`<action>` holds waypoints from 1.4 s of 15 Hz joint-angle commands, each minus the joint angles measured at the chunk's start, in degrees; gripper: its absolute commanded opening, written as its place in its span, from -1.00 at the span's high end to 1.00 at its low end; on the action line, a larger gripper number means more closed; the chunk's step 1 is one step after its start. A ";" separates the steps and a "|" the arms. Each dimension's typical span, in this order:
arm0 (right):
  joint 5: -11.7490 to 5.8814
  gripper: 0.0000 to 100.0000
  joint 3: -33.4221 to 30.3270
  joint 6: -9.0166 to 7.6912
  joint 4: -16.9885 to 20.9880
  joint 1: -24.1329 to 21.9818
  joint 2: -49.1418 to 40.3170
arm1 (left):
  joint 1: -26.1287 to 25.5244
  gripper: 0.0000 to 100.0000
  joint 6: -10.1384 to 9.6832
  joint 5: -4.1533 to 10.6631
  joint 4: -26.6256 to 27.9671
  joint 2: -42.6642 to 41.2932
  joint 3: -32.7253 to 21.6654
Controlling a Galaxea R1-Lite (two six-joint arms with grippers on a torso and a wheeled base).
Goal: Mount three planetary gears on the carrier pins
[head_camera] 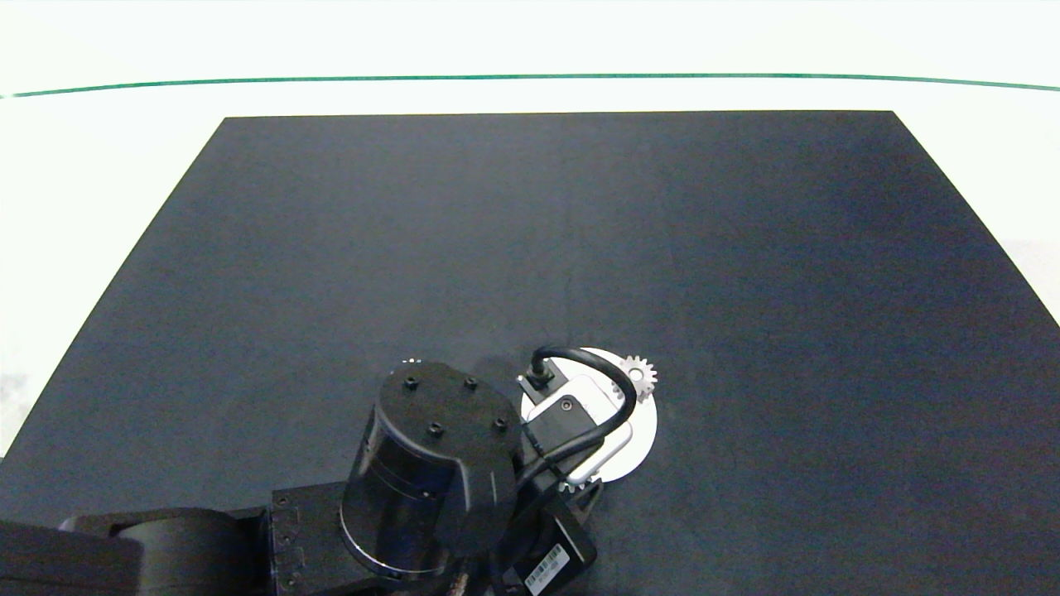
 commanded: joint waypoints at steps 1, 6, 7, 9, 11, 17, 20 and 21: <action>-0.11 -1.00 -0.02 -0.07 0.23 0.03 0.10 | -0.46 0.86 0.26 0.57 0.21 2.71 -2.03; -0.11 -1.00 0.07 -0.07 0.23 0.03 0.10 | -0.46 0.86 0.44 1.27 0.47 4.82 -5.28; -0.11 -1.00 0.07 -0.07 0.23 0.03 0.19 | -0.55 0.86 0.53 1.27 0.47 5.34 -5.64; -0.11 -1.00 0.07 -0.07 0.23 0.03 0.28 | -0.81 0.86 0.53 1.27 0.39 6.05 -6.08; -0.11 -1.00 0.07 -0.07 0.14 0.03 0.63 | -1.17 0.86 0.53 1.36 0.47 6.49 -6.25; -0.20 -1.00 -0.02 -0.07 0.14 0.12 0.19 | -1.61 0.86 0.53 1.45 0.39 7.81 -6.60; -0.11 -1.00 -0.02 -0.07 0.14 0.12 0.28 | -1.17 0.86 0.70 1.45 0.39 7.72 -6.60; -0.11 -1.00 -0.02 -0.07 0.14 0.12 0.19 | -0.90 0.86 0.70 1.45 0.30 7.72 -6.60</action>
